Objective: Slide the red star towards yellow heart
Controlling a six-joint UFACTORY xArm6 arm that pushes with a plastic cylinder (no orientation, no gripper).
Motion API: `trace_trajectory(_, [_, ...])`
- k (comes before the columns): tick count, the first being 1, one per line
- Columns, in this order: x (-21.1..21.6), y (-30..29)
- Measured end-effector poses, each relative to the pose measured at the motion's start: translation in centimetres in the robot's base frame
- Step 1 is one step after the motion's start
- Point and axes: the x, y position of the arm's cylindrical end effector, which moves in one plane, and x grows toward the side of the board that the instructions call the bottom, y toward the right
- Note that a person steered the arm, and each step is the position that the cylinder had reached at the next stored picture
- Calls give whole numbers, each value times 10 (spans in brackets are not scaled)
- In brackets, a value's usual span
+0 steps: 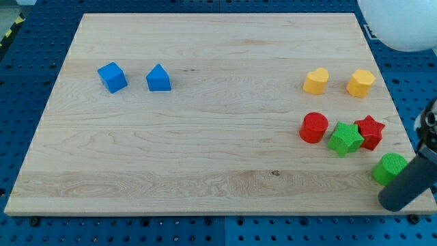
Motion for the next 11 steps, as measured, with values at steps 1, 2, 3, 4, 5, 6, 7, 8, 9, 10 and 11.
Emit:
trace_trajectory(1, [-15,67])
trace_trajectory(2, [-49,80])
trace_trajectory(3, [-79,33])
trace_trajectory(4, [-102,-20])
trace_trajectory(5, [-115,-59])
trace_trajectory(6, [-128,-80])
trace_trajectory(7, [-146,-97])
trace_trajectory(8, [-151,-125])
trace_trajectory(9, [-158,-152])
trace_trajectory(10, [-168,-167])
trace_trajectory(11, [-181,-179])
